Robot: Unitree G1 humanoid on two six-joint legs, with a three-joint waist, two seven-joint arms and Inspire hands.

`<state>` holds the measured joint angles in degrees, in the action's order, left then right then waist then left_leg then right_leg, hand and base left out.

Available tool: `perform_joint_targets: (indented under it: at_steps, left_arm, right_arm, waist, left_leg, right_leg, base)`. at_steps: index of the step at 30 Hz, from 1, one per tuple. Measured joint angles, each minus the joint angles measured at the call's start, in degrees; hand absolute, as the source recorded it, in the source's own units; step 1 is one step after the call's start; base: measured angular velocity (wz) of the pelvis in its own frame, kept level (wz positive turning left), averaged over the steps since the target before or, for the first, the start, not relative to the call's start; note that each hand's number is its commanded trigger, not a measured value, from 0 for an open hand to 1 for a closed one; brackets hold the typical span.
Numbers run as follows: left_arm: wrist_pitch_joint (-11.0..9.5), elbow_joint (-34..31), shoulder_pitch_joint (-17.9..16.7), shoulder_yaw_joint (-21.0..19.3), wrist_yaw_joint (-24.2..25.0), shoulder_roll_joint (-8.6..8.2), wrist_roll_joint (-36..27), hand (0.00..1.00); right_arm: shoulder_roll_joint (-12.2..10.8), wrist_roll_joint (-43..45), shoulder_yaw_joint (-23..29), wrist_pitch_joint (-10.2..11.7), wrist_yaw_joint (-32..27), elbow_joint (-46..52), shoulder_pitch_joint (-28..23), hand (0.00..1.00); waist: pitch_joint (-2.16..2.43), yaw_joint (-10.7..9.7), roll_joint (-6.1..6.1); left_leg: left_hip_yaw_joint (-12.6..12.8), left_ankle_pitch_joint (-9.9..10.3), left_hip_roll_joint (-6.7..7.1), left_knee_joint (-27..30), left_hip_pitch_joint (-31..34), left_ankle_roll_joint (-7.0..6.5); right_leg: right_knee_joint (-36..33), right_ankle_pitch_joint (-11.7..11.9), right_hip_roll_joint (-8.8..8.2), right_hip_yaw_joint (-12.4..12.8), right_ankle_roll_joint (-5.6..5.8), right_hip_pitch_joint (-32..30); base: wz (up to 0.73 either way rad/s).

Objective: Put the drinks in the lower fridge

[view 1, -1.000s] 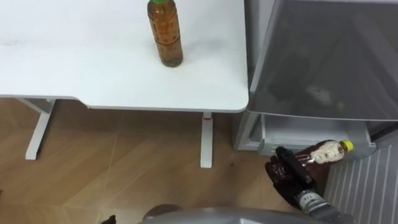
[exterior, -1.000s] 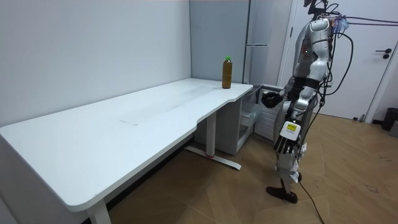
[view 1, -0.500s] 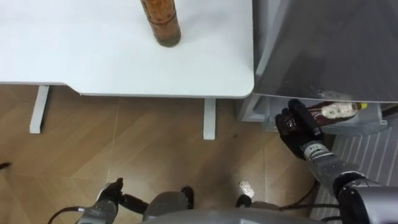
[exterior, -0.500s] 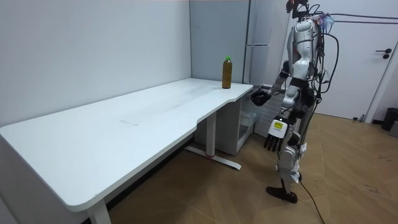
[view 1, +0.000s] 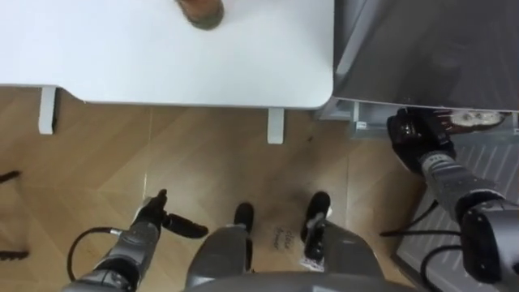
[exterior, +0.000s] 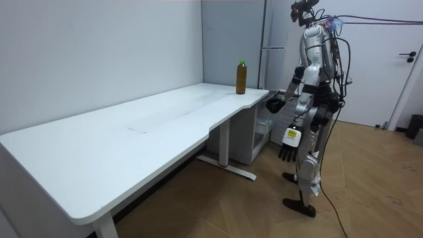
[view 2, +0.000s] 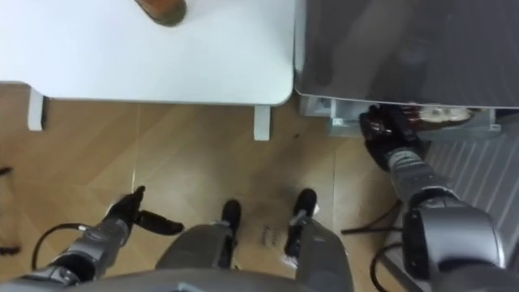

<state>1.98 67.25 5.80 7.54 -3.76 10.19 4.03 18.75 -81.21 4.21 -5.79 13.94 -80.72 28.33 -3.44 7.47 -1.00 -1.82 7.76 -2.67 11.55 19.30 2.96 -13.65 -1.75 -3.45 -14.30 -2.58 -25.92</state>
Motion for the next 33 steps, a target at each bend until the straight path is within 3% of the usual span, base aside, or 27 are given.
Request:
perform_joint_targets:
  at_steps: [4,6,7,8,18,26,29,33]
  left_arm:
    - [0.49,-0.81,-0.7,0.67,-1.38,0.2,-0.03,0.0]
    - [0.54,-1.32,-0.66,0.83,-1.92,0.19,-0.03,0.0]
    - [0.55,-1.61,-0.66,0.74,-2.28,0.19,-0.02,0.0]
    - [0.56,-1.73,-0.7,0.65,-2.35,0.2,-0.02,0.0]
    - [1.7,-4.7,-1.93,0.59,-3.44,0.28,-0.07,0.0]
    - [1.45,-5.88,-2.16,0.59,-3.48,0.53,-0.15,0.0]
    - [1.45,-6.11,-2.23,0.88,-3.5,0.58,-0.2,0.0]
    - [1.23,-6.85,-3.2,1.66,-3.54,0.88,-0.18,0.0]
  right_arm:
    - [0.08,-0.59,-0.01,-1.13,-1.58,0.05,1.73,1.0]
    - [0.09,-1.3,-0.04,-1.34,-2.34,0.06,2.85,1.0]
    - [0.09,-1.42,-0.04,-1.34,-2.7,0.06,3.17,0.54]
    - [0.09,-1.43,-0.04,-1.37,-2.84,0.06,3.23,0.0]
    - [0.37,-1.65,0.0,-1.82,-4.58,0.11,3.64,0.0]
    - [1.52,-1.74,-0.02,-2.11,-4.59,-0.44,3.64,0.0]
    - [1.61,-1.78,-0.1,-2.65,-4.58,-1.34,3.63,0.0]
    - [1.82,-1.67,-0.73,-2.51,-4.42,-1.54,3.61,0.0]
  waist:
    - [0.05,0.3,1.17]
    - [0.06,0.37,1.18]
    - [0.06,0.64,1.18]
    - [0.06,0.79,1.18]
    - [0.16,0.97,1.18]
    - [0.31,1.56,1.26]
    - [0.5,1.49,1.28]
    - [1.21,1.19,1.39]
  left_leg:
    - [0.2,-0.37,1.15,1.75,2.04,-0.54]
    - [0.23,-0.48,1.5,2.7,3.22,-0.72]
    - [0.23,-0.5,1.62,3.25,3.57,-0.75]
    - [0.23,-0.5,1.68,3.4,3.61,-0.76]
    - [0.47,-0.9,2.69,5.23,5.31,-1.39]
    - [0.87,-0.9,2.66,5.85,5.66,-1.39]
    - [0.92,-0.89,2.56,6.0,6.04,-1.39]
    - [0.94,-0.87,2.53,5.97,6.12,-1.41]
  right_leg:
    - [-1.1,0.19,-1.17,0.15,0.58,-1.6]
    - [-1.44,0.31,-1.55,0.17,0.79,-2.33]
    - [-1.59,0.44,-1.68,0.25,0.88,-2.47]
    - [-1.77,0.43,-1.77,0.24,0.88,-2.47]
    - [-5.15,0.01,-3.39,-0.01,1.02,-4.36]
    - [-5.09,0.35,-3.41,-0.02,0.88,-4.35]
    - [-5.03,0.49,-3.41,-0.3,0.85,-4.35]
    - [-5.0,0.62,-3.41,-0.41,0.85,-4.05]
  base:
    - [0.09]
    - [0.13]
    - [0.1]
    - [0.1]
    - [0.04]
    - [0.0]
    - [0.04]
    - [0.0]
